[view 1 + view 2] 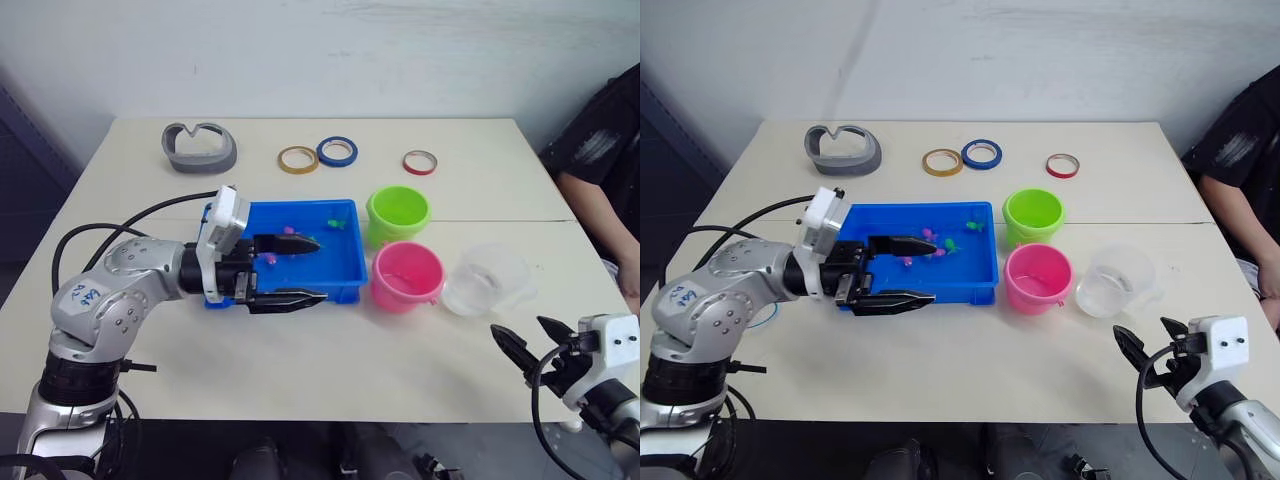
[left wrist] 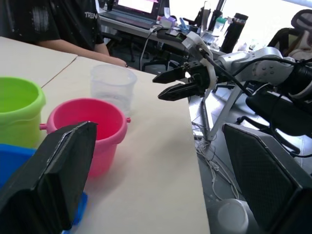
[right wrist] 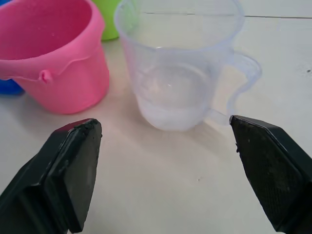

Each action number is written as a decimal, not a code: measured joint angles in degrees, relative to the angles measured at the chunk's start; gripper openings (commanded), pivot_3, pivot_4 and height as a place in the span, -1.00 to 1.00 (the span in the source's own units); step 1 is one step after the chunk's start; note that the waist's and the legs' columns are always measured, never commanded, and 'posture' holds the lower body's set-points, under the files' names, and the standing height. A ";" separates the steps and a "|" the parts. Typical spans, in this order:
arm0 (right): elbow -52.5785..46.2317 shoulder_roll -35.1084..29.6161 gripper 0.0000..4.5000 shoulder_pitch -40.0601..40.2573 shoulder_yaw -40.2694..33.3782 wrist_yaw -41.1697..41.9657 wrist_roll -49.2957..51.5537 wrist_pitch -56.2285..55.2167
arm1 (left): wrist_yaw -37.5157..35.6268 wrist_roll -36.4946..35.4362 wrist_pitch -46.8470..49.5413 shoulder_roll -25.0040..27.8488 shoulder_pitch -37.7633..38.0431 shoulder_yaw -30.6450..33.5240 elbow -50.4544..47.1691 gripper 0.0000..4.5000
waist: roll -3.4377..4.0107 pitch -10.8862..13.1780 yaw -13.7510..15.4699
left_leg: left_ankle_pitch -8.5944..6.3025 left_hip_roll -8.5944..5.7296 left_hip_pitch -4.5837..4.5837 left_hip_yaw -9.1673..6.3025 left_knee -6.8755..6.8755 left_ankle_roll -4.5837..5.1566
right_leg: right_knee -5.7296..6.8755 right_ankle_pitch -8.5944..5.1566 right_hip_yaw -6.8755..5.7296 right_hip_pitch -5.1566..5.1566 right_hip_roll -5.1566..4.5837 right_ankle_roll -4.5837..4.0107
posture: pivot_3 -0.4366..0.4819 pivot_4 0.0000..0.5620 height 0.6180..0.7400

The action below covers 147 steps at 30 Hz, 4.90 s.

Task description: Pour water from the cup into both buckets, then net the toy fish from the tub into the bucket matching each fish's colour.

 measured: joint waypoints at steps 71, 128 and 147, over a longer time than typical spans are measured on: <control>19.12 0.73 -0.95 -27.65 6.35 -15.87 -16.71 -10.38 | 3.80 3.83 -0.31 -3.05 -1.22 -2.70 -0.41 1.00 | 0.42 0.20 -0.21 | 0.03 -0.01 -0.07 0.06 -0.07 -0.03 | -0.02 0.00 0.12 -0.17 0.03 0.01 | -0.05 -0.47 1.00; 16.17 -4.59 -0.95 -34.69 20.19 -8.74 -45.52 -18.59 | 5.70 3.79 -0.23 -3.30 -1.12 -1.81 0.61 1.00 | 0.40 0.21 -0.19 | 0.03 -0.01 -0.10 0.07 -0.03 -0.02 | -0.01 0.00 0.13 -0.21 0.03 0.01 | -0.05 -0.47 1.00; 48.28 -2.80 -0.95 -63.02 21.53 -9.39 -38.01 -13.92 | 11.30 10.17 -1.64 -4.78 -3.62 -1.37 7.94 1.00 | 0.40 0.21 -0.99 | 0.05 -0.01 -0.14 0.15 -0.01 0.00 | 0.07 0.00 0.17 -0.36 0.03 0.00 | -0.05 -0.47 1.00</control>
